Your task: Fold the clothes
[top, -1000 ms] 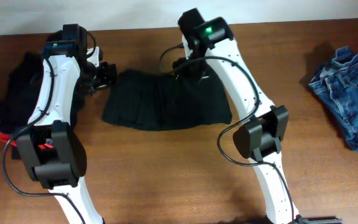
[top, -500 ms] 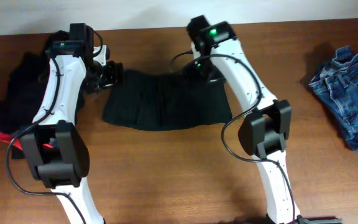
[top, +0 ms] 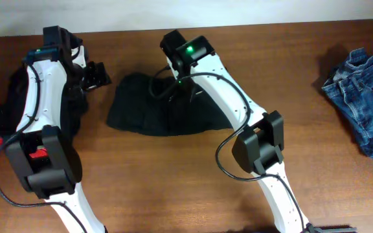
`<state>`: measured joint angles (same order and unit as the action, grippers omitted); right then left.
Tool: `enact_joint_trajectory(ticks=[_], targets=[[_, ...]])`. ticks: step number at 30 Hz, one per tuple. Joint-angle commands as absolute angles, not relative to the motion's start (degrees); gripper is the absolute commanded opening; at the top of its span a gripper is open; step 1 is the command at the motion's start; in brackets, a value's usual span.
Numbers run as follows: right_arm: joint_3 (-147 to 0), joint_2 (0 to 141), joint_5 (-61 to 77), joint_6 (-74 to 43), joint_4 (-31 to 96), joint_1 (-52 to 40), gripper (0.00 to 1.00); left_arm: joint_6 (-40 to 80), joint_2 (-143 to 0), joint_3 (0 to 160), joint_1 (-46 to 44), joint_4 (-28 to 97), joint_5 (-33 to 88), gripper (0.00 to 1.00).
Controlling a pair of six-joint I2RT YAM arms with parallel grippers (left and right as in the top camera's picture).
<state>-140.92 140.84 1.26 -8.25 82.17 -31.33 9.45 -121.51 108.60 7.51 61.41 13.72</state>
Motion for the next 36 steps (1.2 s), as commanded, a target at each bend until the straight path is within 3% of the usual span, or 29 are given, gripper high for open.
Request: enact_joint_trajectory(ticks=[1, 14, 16, 17, 19, 25, 30, 34, 36], targets=[[-140.88, 140.33, 0.34, -7.70, 80.42, -32.88, 0.89, 9.98, -121.93, 108.14, 7.25, 61.04, 14.39, 0.84], [-138.78, 144.92, 0.40, -7.73, 74.78, -34.89, 0.89, 9.72, -121.93, 107.83, 6.35, 61.45, 15.73, 0.84], [-136.97, 144.94, 0.45, -8.01, 73.12, -35.03, 0.88, 6.87, -121.93, 107.59, 4.51, 61.58, 15.73, 0.77], [-135.66, 144.94, 0.40, -9.06, 72.34, -34.96, 0.82, 5.65, -121.93, 107.15, 2.92, 61.52, 15.05, 0.68], [-133.91, 144.99, 0.60, -9.47, 71.46, -34.81, 0.72, 5.48, -121.93, 105.93, 0.86, 61.30, 11.92, 0.32], [-131.79, 144.99, 0.60, -9.47, 70.32, -34.81, 0.50, 6.04, -121.93, 102.72, -0.49, 61.08, 10.50, 0.03], [-131.79, 144.99, 0.60, -9.47, 69.52, -34.81, 0.39, 8.21, -121.93, 96.23, -1.13, 57.47, 11.46, 0.01], [-131.79, 144.99, 0.64, -9.47, 69.38, -34.81, 0.30, 9.52, -121.93, 86.21, -2.57, 46.78, 16.86, 0.01], [-131.79, 144.99, 1.80, -9.47, 69.25, -34.81, 0.31, 10.33, -121.93, 82.52, -3.38, 42.19, 16.99, 0.01]])
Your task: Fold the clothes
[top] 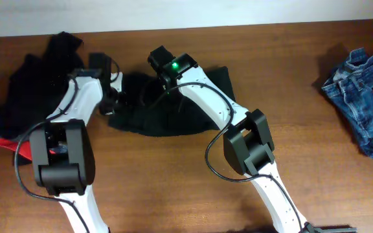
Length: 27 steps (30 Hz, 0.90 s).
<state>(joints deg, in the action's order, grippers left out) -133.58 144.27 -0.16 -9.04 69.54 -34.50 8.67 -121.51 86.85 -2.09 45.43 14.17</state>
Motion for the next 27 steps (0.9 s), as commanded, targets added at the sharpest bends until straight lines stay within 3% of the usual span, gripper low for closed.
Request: enact_joint_trajectory(ticks=[1, 3, 9, 14, 17, 27], targets=[[-131.79, 144.99, 2.55, -9.47, 69.19, -34.83, 0.35, 10.74, -121.93, 81.19, -3.62, 40.56, 16.95, 0.01], [-131.79, 145.03, 4.14, -10.85, 69.21, -34.98, 0.53, 11.31, -121.93, 79.31, -3.70, 38.04, 16.93, 0.01], [-131.79, 145.69, 5.41, -13.37, 69.82, -35.03, 0.55, 11.86, -121.93, 79.00, -3.70, 35.46, 16.71, 0.01], [-131.79, 147.50, 5.37, -14.04, 70.61, -35.05, 0.29, 12.40, -121.93, 78.98, -3.70, 34.72, 16.73, 0.01], [-131.79, 148.24, 5.06, -14.04, 70.91, -34.81, 0.05, 12.40, -121.93, 78.98, -3.70, 34.72, 16.73, 0.01], [-137.03, 144.92, 2.52, -14.02, 79.53, -25.89, 0.04, 12.40, -121.93, 78.98, -3.70, 34.74, 16.73, 0.01]])
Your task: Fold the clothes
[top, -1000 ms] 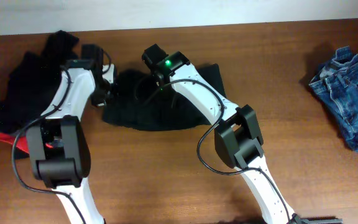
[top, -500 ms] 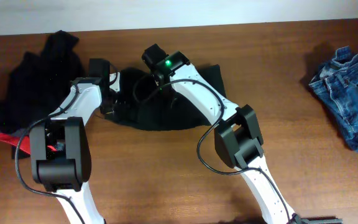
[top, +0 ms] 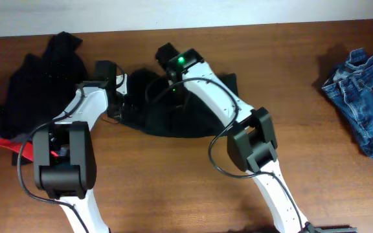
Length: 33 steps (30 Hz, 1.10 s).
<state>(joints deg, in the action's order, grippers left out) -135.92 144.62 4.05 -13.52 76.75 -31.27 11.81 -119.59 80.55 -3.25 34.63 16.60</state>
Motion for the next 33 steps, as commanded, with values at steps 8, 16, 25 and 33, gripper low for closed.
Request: enact_joint_trajectory(ticks=[8, 16, 25, 33], targets=[[-139.22, 143.68, 2.55, -13.32, 85.34, -17.21, 0.04, 12.40, -121.93, 78.98, -3.70, 34.68, 16.71, 0.01], [-139.26, 140.86, 2.33, -10.96, 88.27, -15.00, 0.04, 13.28, -121.93, 78.98, -3.60, 34.57, 15.05, 0.01], [-138.82, 140.94, 2.33, -11.35, 87.64, -22.11, 0.04, 14.76, -121.93, 78.98, -3.53, 32.58, 15.05, 0.01], [-135.52, 140.94, 2.55, -14.00, 86.26, -28.80, 1.00, 14.79, -121.93, 79.00, -3.18, 31.90, 15.09, 0.01]])
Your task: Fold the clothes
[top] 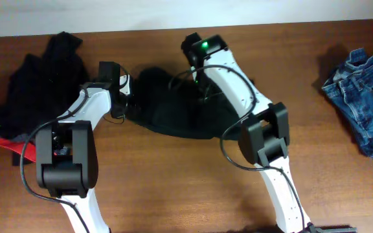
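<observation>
A black garment lies crumpled at the table's middle, bunched along its far edge. My left gripper is at the garment's left edge and looks shut on the cloth. My right gripper points down onto the garment's far right part. Its fingers are hidden beneath the wrist and lost against the dark cloth, so their state does not show.
A heap of dark clothes with a red piece lies at the far left. Crumpled blue jeans lie at the right edge. Bare brown table runs along the front.
My right gripper has moved right, from the garment's far left part to its far right part. The garment has shifted right. My left gripper stays at its left edge.
First my left gripper was over the dark heap at the left and my right gripper on the black garment. Then the left gripper was at the garment's left edge. Since then the garment has shifted right and changed shape.
</observation>
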`<state>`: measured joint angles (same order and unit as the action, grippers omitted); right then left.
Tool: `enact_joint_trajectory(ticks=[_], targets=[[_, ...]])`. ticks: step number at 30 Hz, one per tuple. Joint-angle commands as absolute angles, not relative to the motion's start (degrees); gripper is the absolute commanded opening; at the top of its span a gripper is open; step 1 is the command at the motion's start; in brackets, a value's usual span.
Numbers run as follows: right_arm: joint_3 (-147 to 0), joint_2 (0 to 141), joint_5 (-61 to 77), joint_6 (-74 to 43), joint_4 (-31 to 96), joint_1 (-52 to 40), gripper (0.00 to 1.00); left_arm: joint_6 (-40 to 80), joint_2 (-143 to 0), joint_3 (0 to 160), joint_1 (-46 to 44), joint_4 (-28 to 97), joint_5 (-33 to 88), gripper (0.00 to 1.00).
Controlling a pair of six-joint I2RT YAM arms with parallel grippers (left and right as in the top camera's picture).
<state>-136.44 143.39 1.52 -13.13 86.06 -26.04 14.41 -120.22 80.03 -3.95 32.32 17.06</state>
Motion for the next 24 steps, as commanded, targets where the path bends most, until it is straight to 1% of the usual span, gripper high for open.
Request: enact_joint_trajectory(ticks=[1, 5, 11, 14, 16, 17, 18, 19, 20, 21, 23, 24], targets=[[-135.55, 140.92, 2.57, -14.04, 86.19, -29.36, 0.99, 14.79, -121.93, 79.00, -3.05, 31.92, 15.11, 0.01], [-138.69, 140.81, 4.29, -15.99, 87.99, -29.30, 0.99, 14.79, -121.93, 79.00, -2.37, 31.92, 15.27, 0.01], [-150.76, 139.94, 4.27, -17.10, 92.84, -27.33, 0.99, 14.76, -121.91, 80.88, -1.67, 32.21, 15.27, 0.01], [-152.05, 139.94, 3.95, -19.81, 94.48, -26.06, 1.00, 14.74, -121.91, 83.61, -1.41, 33.71, 15.27, 0.01], [-150.76, 139.98, 3.79, -22.52, 95.44, -24.71, 0.82, 14.72, -121.91, 86.89, -1.32, 35.55, 15.27, 0.01], [-149.86, 139.98, 3.84, -23.44, 95.61, -24.08, 0.57, 14.70, -121.91, 88.53, -1.32, 36.16, 15.27, 0.01], [-149.56, 139.98, 3.81, -23.79, 95.74, -23.79, 0.47, 14.70, -121.91, 89.45, -1.32, 36.53, 15.25, 0.02], [-148.09, 139.98, 3.84, -25.30, 95.85, -22.90, 0.18, 14.48, -121.91, 92.38, -1.32, 37.71, 15.25, 0.04], [-147.37, 139.98, 3.88, -26.26, 95.85, -22.41, 0.07, 14.48, -121.91, 94.04, -1.32, 38.39, 15.27, 0.07], [-146.69, 139.98, 3.86, -27.27, 95.85, -22.09, 0.04, 14.48, -121.91, 96.07, -1.32, 39.38, 15.27, 0.09], [-144.66, 139.98, 3.86, -30.35, 95.96, -21.34, 0.04, 14.46, -121.91, 100.18, -1.32, 41.45, 15.25, 0.16], [-143.81, 139.98, 3.86, -32.10, 96.05, -21.21, 0.04, 14.46, -121.91, 102.00, -1.32, 42.39, 15.25, 0.23]])
